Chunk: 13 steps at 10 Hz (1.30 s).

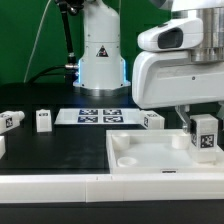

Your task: Assemble one leg

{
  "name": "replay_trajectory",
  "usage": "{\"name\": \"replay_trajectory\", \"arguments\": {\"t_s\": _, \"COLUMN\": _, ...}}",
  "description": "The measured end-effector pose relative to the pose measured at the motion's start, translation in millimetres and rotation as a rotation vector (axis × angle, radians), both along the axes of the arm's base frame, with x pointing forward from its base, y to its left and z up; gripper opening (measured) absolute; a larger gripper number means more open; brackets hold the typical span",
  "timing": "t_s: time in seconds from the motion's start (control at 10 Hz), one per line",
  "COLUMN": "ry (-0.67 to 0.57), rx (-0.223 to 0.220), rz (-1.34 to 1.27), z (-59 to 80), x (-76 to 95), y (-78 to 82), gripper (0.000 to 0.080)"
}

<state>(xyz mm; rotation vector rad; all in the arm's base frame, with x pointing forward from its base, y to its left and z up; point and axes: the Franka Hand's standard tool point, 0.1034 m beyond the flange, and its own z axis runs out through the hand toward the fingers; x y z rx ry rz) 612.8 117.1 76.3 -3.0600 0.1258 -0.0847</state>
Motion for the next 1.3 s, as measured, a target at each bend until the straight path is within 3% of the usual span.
{"name": "replay_trajectory", "arguments": {"t_s": 0.8, "ry": 0.034, "rx": 0.068, "rz": -0.946, "z": -1.4, "x": -0.5, "y": 1.5, "gripper": 0.029}}
{"name": "replay_trajectory", "arguments": {"t_s": 1.2, "ry": 0.053, "rx": 0.096, "rz": -1.016, "z": -1.7, "x": 0.1, "y": -0.2, "gripper": 0.029}}
{"name": "replay_trajectory", "arguments": {"t_s": 1.3, "ry": 0.045, "rx": 0.09, "rz": -0.929, "z": -1.9, "x": 0.4, "y": -1.4, "gripper": 0.0474}}
